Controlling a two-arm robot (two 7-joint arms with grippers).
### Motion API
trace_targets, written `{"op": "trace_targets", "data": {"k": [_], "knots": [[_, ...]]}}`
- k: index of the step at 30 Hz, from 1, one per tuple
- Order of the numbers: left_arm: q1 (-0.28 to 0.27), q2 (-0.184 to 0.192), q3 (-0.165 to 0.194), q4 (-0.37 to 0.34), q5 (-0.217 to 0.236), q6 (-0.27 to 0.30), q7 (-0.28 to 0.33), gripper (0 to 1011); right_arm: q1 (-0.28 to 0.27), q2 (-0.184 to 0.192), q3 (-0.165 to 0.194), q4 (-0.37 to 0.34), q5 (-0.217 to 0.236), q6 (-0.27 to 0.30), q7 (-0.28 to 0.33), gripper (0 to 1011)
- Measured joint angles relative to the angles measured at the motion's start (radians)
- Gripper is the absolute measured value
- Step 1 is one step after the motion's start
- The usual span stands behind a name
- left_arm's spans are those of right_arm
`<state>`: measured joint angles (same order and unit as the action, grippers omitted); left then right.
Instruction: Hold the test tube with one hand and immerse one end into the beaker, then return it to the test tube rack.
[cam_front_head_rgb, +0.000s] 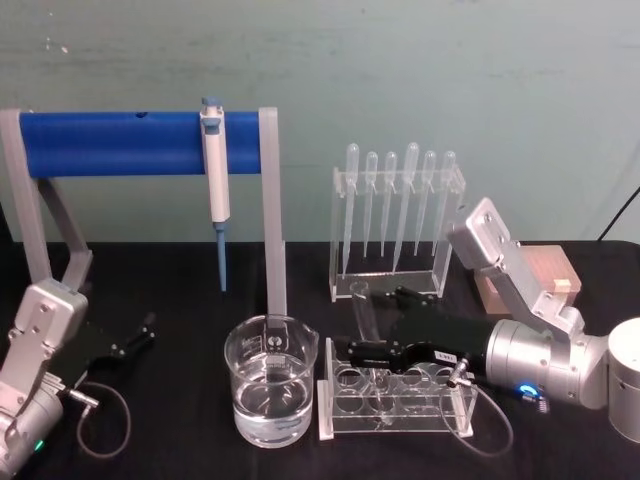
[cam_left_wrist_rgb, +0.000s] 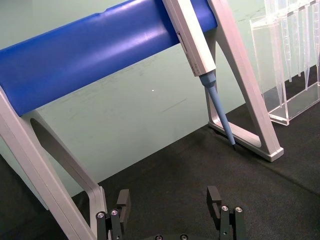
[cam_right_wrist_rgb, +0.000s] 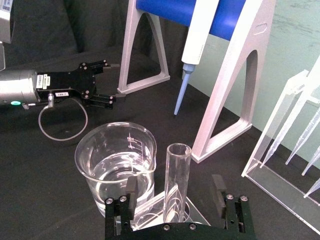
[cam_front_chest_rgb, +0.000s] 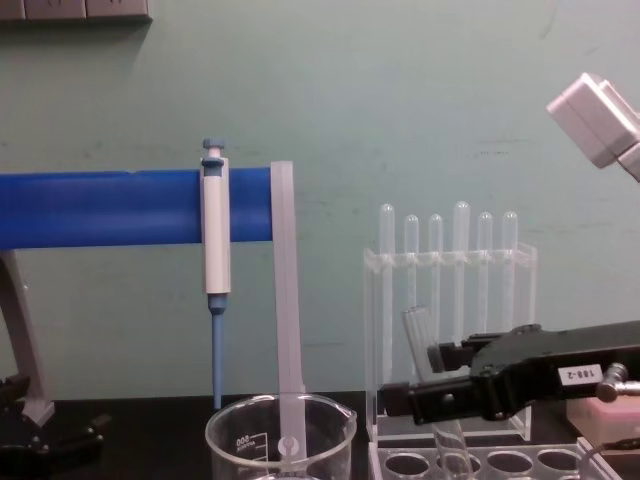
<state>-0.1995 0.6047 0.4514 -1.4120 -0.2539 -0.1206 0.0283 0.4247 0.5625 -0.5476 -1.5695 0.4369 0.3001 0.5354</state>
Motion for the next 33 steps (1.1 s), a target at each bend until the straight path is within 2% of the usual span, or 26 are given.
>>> {"op": "trace_targets", "data": {"k": [7,12,13,16,20,23,27,33], "knots": [[0.0,0.0,0.0,0.0,0.0,0.0,0.0,1000,0.0,-0.006,0.002,-0.004,0.003,0.004,-0.008,760],[0.0,0.0,0.0,0.0,0.0,0.0,0.0,1000,0.003,-0.01,0.001,0.007,0.002,0.002,-0.008,596],[0.0,0.0,0.0,0.0,0.0,0.0,0.0,1000,0.004,-0.011,-0.001,0.009,0.002,0.001,-0.008,537],[0.0,0.0,0.0,0.0,0.0,0.0,0.0,1000,0.003,-0.011,-0.001,0.01,0.001,-0.001,-0.008,479],[0.0,0.0,0.0,0.0,0.0,0.0,0.0,1000,0.0,-0.012,-0.001,0.011,-0.001,-0.006,-0.011,309],[0.0,0.0,0.0,0.0,0.0,0.0,0.0,1000,-0.004,-0.012,0.002,0.009,-0.001,-0.01,-0.012,241],[0.0,0.0,0.0,0.0,0.0,0.0,0.0,1000,-0.01,-0.009,0.01,-0.003,-0.001,-0.018,-0.016,225],[0.0,0.0,0.0,0.0,0.0,0.0,0.0,1000,-0.04,-0.003,0.047,-0.05,0.018,-0.042,-0.039,226]]}}
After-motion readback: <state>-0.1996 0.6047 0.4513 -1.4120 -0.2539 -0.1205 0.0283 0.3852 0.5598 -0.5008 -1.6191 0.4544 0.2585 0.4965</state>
